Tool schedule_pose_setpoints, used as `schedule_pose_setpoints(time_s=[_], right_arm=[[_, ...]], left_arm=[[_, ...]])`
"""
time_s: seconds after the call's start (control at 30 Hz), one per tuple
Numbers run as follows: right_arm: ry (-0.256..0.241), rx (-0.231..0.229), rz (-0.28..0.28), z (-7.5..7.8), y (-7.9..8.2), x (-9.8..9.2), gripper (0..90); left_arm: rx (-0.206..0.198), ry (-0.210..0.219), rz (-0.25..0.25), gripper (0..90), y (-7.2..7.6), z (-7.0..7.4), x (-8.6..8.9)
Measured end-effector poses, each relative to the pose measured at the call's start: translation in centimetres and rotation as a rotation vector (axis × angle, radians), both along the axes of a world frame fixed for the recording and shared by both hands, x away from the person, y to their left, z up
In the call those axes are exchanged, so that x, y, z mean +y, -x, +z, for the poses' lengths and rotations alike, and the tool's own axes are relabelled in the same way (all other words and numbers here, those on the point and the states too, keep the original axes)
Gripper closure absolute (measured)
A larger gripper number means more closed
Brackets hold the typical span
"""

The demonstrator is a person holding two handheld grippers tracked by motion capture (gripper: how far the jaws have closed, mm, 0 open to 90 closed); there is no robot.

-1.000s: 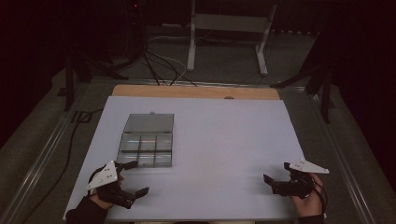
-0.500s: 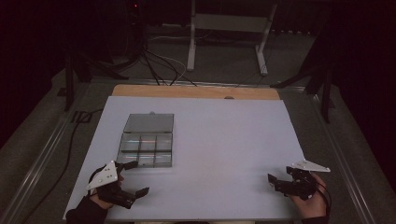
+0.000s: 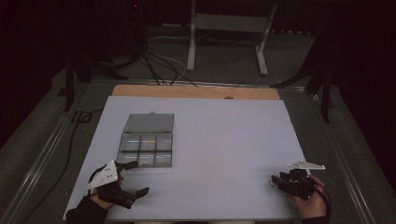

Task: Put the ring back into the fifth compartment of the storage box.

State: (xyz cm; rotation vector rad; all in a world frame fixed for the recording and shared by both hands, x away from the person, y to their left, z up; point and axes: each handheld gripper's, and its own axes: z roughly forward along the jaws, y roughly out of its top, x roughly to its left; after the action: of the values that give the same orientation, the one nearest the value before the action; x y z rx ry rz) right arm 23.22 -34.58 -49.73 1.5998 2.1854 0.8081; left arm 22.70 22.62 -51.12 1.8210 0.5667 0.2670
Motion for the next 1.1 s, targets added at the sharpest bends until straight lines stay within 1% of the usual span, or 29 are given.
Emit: schedule_pose_setpoints(time_s=[0.17,0.23,0.27,0.3,0.37,0.47,0.6,0.77,0.8,0.83,0.87,0.9,1.1], right_arm=[[0.038,0.010,0.017,-0.2,-0.1,0.2,64.5],[0.041,0.014,0.021,-0.3,-0.1,0.3,65.1],[0.054,0.015,0.026,-0.4,-0.1,0.4,67.2],[0.061,0.017,0.030,-0.4,-0.1,0.5,67.4],[0.066,0.020,0.033,-0.5,-0.2,0.6,68.9],[0.099,0.022,0.040,-0.6,-0.2,0.9,71.8],[0.132,0.031,0.045,-0.8,-0.3,1.2,75.1],[0.145,0.027,0.048,-0.8,-0.4,1.3,77.0],[0.157,0.028,0.059,-0.8,-0.3,1.5,80.1],[0.157,0.028,0.059,-0.8,-0.3,1.5,80.1],[0.177,0.028,0.071,-0.8,-0.3,1.8,82.4],[0.183,0.029,0.073,-0.8,-0.3,1.9,83.2],[0.169,0.045,0.078,-0.8,-0.5,1.8,86.0]], left_arm=[[0.000,-0.002,-0.002,1.0,0.0,0.0,0.0],[0.000,-0.002,-0.002,1.0,0.0,0.0,0.0],[-0.001,-0.002,-0.002,1.0,0.0,0.0,0.0],[-0.001,-0.003,-0.003,1.0,0.0,0.0,0.0],[-0.001,-0.004,-0.002,1.0,-0.1,0.0,0.0],[0.001,-0.003,-0.002,1.0,-0.1,0.0,0.0],[0.000,-0.002,-0.002,1.0,0.0,0.0,0.0],[0.000,-0.003,-0.001,1.0,-0.1,0.0,0.0],[0.000,-0.002,-0.003,1.0,0.0,0.0,0.0],[0.000,-0.002,-0.003,1.0,0.0,0.0,0.0],[0.000,-0.007,-0.003,1.0,-0.1,0.0,0.0],[0.000,-0.007,-0.003,1.0,-0.1,0.0,0.0],[-0.001,-0.008,-0.003,1.0,0.0,0.0,0.0]])
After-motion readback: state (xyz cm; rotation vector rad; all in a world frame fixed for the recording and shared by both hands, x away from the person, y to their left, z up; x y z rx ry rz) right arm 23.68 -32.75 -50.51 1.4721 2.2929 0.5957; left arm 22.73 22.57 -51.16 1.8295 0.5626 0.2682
